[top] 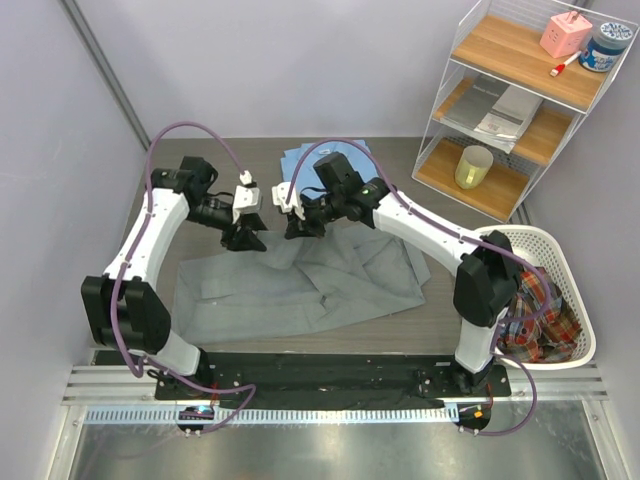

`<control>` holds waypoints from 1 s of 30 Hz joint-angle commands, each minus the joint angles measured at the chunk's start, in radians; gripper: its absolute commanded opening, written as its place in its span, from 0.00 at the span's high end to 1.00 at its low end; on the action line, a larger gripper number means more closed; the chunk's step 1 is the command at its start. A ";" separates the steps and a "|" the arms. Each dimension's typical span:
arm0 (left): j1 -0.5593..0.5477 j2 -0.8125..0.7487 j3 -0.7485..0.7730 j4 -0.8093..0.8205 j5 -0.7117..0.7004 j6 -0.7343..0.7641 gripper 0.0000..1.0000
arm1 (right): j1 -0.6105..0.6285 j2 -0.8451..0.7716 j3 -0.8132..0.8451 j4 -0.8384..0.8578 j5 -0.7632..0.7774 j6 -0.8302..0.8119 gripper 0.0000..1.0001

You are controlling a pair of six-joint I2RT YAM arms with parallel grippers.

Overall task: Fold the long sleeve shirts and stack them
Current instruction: Fold the shirt

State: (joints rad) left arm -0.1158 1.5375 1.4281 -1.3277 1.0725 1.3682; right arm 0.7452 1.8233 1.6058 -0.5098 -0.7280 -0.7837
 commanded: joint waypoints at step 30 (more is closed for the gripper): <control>0.085 -0.307 0.046 0.466 -0.137 -0.247 1.00 | -0.161 -0.541 -0.712 -0.095 0.295 0.299 0.90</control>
State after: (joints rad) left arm -0.0307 1.2636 1.4925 -0.9134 0.9718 1.0306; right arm 0.6273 1.2629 0.8848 -0.6224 -0.4717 -0.5030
